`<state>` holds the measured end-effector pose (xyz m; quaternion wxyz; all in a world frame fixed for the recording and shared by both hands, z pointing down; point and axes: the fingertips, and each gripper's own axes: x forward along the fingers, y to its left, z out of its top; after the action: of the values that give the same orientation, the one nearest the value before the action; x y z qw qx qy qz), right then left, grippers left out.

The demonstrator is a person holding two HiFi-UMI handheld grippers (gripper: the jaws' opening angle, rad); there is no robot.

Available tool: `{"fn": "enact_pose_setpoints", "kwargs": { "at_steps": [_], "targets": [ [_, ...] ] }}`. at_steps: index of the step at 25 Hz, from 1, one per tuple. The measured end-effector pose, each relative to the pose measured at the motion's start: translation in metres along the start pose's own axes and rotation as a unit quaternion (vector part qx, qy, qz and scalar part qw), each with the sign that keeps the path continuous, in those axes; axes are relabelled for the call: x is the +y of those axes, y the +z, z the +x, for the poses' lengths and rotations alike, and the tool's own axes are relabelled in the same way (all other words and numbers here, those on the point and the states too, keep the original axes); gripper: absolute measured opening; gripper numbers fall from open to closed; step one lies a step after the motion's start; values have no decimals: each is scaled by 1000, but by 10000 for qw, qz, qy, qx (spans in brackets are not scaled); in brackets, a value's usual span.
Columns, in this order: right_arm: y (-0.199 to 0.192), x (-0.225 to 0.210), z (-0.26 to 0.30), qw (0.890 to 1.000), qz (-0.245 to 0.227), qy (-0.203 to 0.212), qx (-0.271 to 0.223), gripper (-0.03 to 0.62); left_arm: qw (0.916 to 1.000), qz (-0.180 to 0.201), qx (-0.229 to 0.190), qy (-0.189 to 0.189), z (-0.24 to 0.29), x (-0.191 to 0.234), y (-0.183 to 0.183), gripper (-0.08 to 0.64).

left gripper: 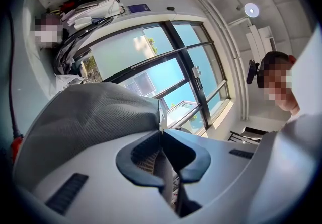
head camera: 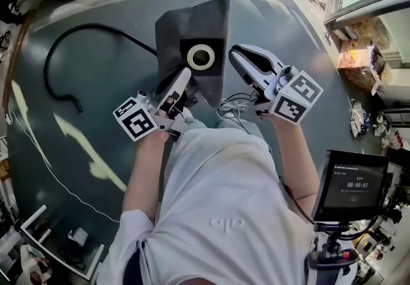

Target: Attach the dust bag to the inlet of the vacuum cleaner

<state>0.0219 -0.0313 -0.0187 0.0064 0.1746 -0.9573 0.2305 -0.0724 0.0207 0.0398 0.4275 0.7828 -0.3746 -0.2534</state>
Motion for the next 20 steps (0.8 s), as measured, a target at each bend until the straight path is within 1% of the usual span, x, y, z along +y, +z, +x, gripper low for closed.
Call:
{"fn": "enact_pose_setpoints", "kwargs": {
  "at_steps": [4,6,10,14,15,18,20],
  "targets": [
    [2,-39,4,9990,-146,184,368,37,9999,37,-89,114,32,10,-7,28],
    [7,-49,6,9981,-219,287,490,38,9998,87,-104,139,40,9,-10,29],
    [7,-51,14,9948,-531,439,751,43,9997,157,-119,115,42,4,-14,28],
    [4,-47,14,9896,-711,613,1086,110,9995,298,-66,-9,41,-4,-14,28],
    [3,-47,14,9887,-743,614,1152,112,9994,334,-39,-48,41,-6,-14,28],
    [-1,-49,13,9871,-677,632,1303,112,9991,407,48,-137,40,-9,-13,28],
    [-6,-49,11,9854,-502,775,1428,112,9989,427,87,-190,41,-12,-14,26]
  ]
}}
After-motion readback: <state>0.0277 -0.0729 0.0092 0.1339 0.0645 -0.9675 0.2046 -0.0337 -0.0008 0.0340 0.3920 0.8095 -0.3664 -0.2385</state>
